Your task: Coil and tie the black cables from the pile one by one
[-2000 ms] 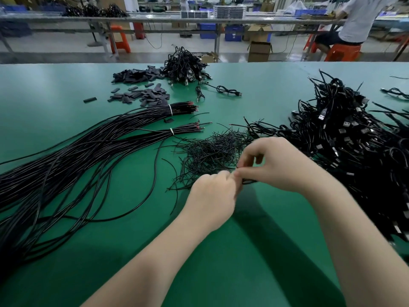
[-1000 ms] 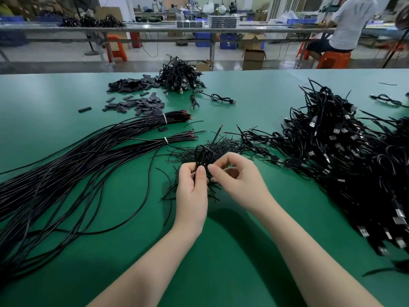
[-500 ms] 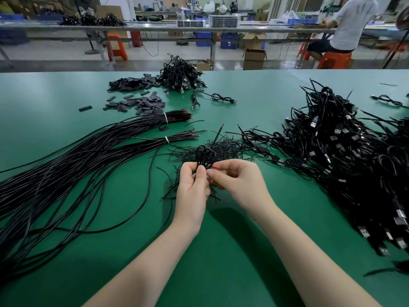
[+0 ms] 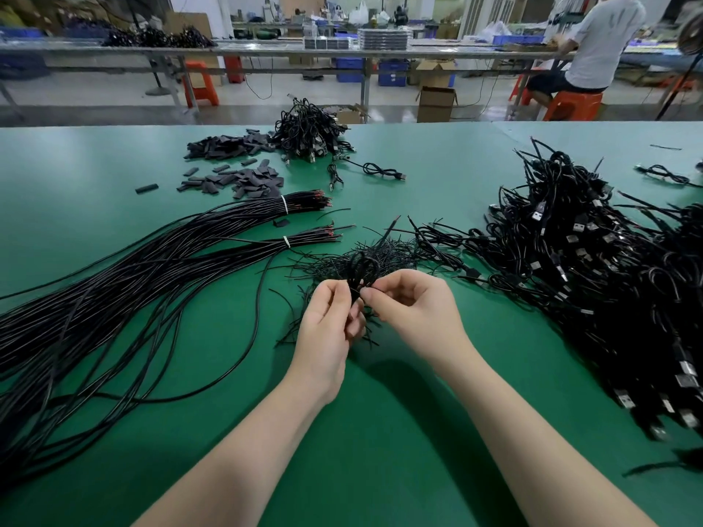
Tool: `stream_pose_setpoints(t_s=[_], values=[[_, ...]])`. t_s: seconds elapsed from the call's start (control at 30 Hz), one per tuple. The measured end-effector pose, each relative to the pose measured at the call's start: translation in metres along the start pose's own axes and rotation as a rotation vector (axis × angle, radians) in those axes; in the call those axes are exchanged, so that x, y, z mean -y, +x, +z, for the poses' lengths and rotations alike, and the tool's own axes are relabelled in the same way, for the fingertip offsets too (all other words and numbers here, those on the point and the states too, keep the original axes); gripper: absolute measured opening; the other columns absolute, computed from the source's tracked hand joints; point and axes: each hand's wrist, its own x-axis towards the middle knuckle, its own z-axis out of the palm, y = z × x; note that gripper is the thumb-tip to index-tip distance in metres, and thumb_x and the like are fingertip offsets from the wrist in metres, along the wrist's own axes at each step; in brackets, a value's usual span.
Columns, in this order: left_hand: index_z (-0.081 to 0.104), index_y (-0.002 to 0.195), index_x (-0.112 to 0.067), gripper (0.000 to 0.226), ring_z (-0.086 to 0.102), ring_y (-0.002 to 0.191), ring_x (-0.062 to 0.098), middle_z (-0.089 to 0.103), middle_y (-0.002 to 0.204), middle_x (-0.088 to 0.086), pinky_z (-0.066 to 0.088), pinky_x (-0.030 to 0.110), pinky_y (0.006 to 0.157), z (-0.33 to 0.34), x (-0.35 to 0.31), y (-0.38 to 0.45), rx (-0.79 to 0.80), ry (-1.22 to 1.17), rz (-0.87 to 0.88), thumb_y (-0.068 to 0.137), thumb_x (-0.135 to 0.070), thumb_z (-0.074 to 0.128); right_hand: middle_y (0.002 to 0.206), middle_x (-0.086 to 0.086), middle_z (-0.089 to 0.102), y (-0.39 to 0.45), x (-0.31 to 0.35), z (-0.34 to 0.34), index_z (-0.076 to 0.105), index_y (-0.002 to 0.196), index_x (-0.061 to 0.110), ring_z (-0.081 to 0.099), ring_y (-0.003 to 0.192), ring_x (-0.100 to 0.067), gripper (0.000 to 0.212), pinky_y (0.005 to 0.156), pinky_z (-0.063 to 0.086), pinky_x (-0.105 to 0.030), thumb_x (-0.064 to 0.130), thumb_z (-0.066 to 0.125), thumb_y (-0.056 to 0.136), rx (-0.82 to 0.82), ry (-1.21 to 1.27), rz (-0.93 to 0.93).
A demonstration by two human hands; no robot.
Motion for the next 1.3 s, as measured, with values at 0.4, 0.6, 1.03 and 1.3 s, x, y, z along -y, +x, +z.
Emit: stream_pose_setpoints(t_s=[0.4, 0.6, 1.03, 1.3], values=[[0.051, 0.082, -0.013, 0.021, 0.037, 0.052, 0.007, 0.041, 0.063, -0.003, 0.045, 0.020, 0.059, -0.002, -0.001, 0.004, 0.011, -0.432, -0.237, 0.100, -0.023, 0.048, 0.062, 0.007, 0.071, -0.017, 0.004, 0.021, 0.072, 0.074, 0.014, 0.064, 0.055, 0.000, 0.009, 0.052, 0.044, -0.008, 0.011, 0.079, 0.078, -0.198, 0.188, 0.038], [0.049, 0.078, -0.013, 0.025, 0.039, 0.050, 0.007, 0.043, 0.061, -0.003, 0.048, 0.019, 0.053, 0.002, -0.001, 0.001, -0.023, -0.409, -0.229, 0.101, -0.022, 0.047, 0.061, 0.006, 0.070, -0.019, 0.001, 0.023, 0.070, 0.073, 0.013, 0.063, 0.054, -0.002, 0.010, 0.054, 0.045, -0.010, 0.011, 0.078, 0.079, -0.217, 0.110, 0.009], [0.064, 0.084, -0.015, 0.012, 0.065, 0.068, 0.010, 0.071, 0.076, 0.002, 0.048, 0.024, 0.061, -0.013, -0.018, 0.007, 0.182, 0.029, -0.177, 0.080, -0.026, 0.066, 0.071, 0.019, 0.064, 0.008, 0.010, -0.024, 0.070, 0.076, 0.026, 0.058, 0.069, 0.006, 0.019, 0.071, 0.044, -0.011, 0.009, 0.076, 0.080, 0.097, -0.355, -0.294], [0.076, 0.089, -0.017, 0.016, 0.070, 0.071, 0.014, 0.071, 0.080, 0.005, 0.057, 0.024, 0.064, -0.018, -0.023, 0.003, 0.374, -0.068, -0.318, 0.073, -0.019, 0.074, 0.072, -0.006, 0.067, 0.010, 0.015, -0.041, 0.069, 0.075, 0.020, 0.057, 0.065, -0.013, 0.018, 0.067, 0.050, -0.032, 0.005, 0.075, 0.080, 0.341, -0.094, -0.080]])
